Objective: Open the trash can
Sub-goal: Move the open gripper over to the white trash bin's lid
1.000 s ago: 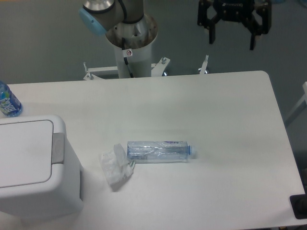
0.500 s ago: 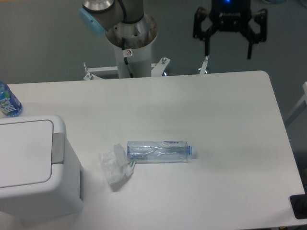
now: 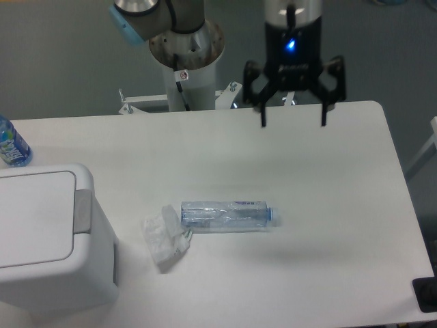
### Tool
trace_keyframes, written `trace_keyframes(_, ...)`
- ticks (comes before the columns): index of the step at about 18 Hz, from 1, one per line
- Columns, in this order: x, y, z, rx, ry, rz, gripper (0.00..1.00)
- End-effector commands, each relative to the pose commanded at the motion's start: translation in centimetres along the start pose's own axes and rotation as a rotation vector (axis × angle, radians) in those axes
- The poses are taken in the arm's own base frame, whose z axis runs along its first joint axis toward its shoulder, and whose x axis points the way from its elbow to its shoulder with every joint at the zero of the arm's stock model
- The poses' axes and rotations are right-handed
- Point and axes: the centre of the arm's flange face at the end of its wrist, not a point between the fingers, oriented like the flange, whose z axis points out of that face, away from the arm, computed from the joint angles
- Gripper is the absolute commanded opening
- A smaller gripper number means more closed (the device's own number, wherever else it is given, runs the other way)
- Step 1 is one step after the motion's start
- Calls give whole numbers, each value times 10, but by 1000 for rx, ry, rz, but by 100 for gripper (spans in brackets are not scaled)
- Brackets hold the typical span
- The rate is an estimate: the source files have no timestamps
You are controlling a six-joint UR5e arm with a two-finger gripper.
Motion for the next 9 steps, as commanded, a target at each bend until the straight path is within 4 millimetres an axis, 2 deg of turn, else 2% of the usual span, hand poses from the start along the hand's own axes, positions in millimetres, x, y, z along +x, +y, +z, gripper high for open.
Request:
trace_keyframes(4, 38, -15, 12, 59, 9, -120, 100)
trace_keyframes(9, 92, -27, 17, 105, 49, -154, 100)
